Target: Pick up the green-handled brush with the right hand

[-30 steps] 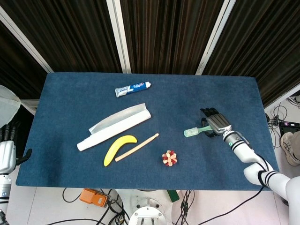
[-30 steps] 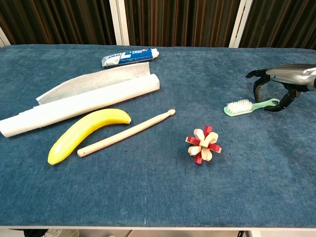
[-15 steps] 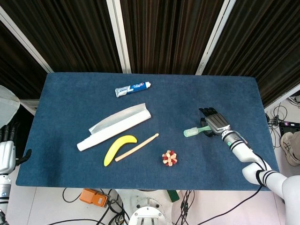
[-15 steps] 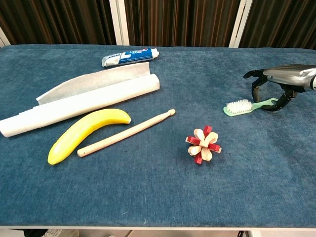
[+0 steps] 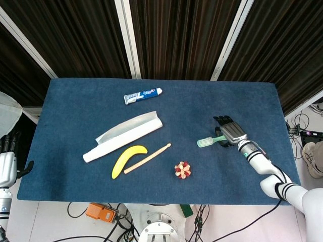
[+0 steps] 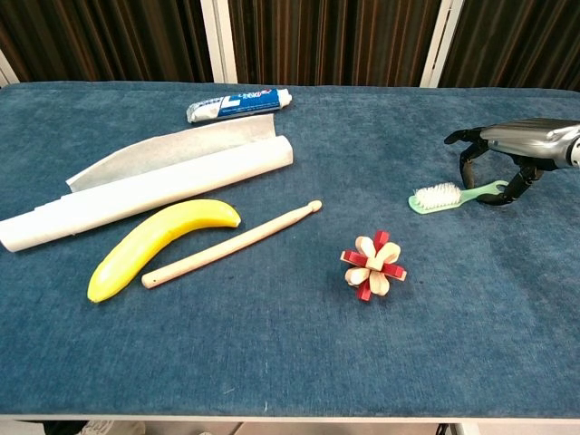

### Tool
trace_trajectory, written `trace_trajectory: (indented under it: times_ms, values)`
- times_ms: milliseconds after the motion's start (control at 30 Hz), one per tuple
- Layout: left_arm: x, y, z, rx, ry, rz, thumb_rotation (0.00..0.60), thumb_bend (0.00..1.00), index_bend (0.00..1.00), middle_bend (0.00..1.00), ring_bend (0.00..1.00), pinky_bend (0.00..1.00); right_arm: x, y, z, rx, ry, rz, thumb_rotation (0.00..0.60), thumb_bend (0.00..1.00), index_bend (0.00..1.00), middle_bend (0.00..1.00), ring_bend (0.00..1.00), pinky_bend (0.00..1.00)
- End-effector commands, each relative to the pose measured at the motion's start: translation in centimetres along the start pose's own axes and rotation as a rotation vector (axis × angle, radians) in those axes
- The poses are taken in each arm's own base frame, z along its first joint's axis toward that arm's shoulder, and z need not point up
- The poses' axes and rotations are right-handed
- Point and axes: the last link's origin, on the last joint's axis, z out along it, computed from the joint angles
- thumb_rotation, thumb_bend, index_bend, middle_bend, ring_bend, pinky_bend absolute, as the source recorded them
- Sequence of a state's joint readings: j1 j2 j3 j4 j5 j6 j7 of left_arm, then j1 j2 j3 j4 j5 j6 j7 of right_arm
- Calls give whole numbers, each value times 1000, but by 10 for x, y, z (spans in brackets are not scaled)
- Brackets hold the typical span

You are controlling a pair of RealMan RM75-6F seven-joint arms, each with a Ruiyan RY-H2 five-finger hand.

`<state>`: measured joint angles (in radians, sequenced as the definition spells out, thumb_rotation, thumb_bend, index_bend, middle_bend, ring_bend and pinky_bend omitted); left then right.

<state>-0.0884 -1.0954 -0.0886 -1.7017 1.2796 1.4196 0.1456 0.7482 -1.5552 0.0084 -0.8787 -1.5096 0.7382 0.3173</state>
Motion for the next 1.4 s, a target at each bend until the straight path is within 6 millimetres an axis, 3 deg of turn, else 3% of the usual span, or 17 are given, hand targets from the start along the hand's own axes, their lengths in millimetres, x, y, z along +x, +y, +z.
trace_trajectory:
  times_ms: [33,433,833,1033,1400]
  values:
    - [0,0,0,0,0,0,600,249,0,0,0,47,1,0,0,-5,5,-9,600,603,690,74,0,0]
    - [0,0,0,4,-3,-3,600,248,0,0,0,47,11,-8,-2,19,53,43,600,603,809,74,0,0]
    - [0,-1,0,15,-6,-7,600,249,0,0,0,47,30,-24,-5,79,136,70,600,603,843,74,0,0]
    - [0,-1,-1,17,-3,-7,600,249,0,0,0,47,58,-46,-2,150,192,113,600,603,845,74,0,0]
    - [0,-1,-1,17,1,-8,600,249,0,0,0,47,129,-85,-8,273,353,188,600,603,854,74,0,0]
